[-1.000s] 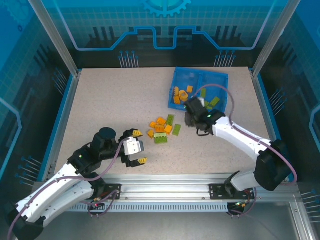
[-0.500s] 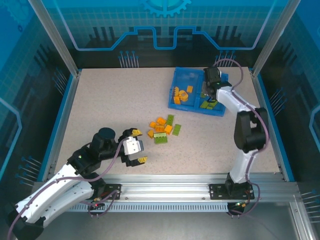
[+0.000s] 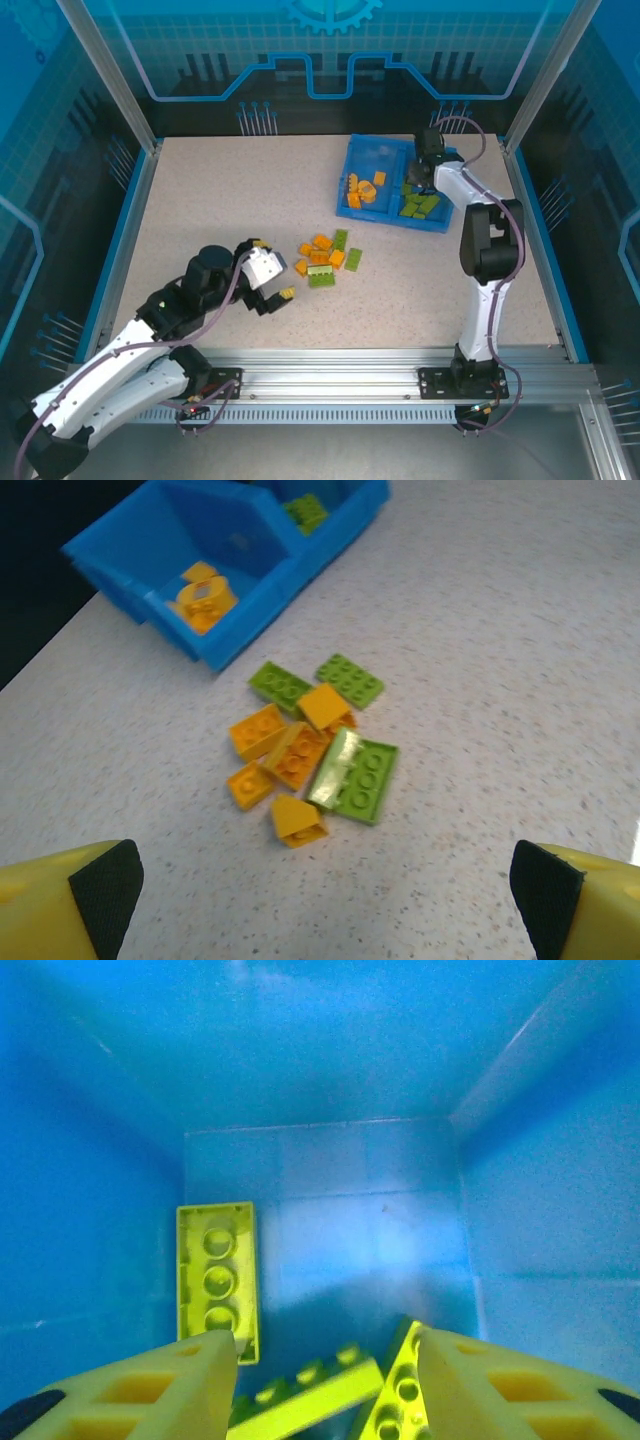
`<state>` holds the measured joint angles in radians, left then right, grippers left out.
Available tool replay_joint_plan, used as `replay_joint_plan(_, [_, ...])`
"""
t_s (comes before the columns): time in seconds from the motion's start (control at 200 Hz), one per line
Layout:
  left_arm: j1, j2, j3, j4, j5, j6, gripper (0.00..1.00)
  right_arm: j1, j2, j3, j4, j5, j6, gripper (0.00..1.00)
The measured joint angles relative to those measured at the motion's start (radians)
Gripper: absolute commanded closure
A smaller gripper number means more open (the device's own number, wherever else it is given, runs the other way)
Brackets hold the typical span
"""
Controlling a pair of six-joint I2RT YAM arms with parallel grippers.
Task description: Sort the legos into containers by color
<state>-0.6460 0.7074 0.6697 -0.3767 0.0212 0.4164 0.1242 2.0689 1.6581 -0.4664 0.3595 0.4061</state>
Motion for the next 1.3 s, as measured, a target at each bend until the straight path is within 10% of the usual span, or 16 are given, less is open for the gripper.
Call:
replay_joint_plan(0.34, [-0.037, 0.206, 0.103, 0.041, -0.179, -0.708, 0.04, 0.019, -0.446, -0.322, -0.012, -0.179, 0.011, 0.41])
replay_joint_plan(0.655, [-0.146, 0.564, 0.145, -0.033, -0.257, -1.430, 0.04, 0.219, -0.769, -0.549, -0.074, -0.372, 0.015, 0.11])
replay_joint_plan(1.301, [-0.235, 1.125, 0.452, -0.087, -0.379, -1.555, 0.09, 0.224, -0.832, -0.565, -0.155, -0.374, 0.018, 0.00])
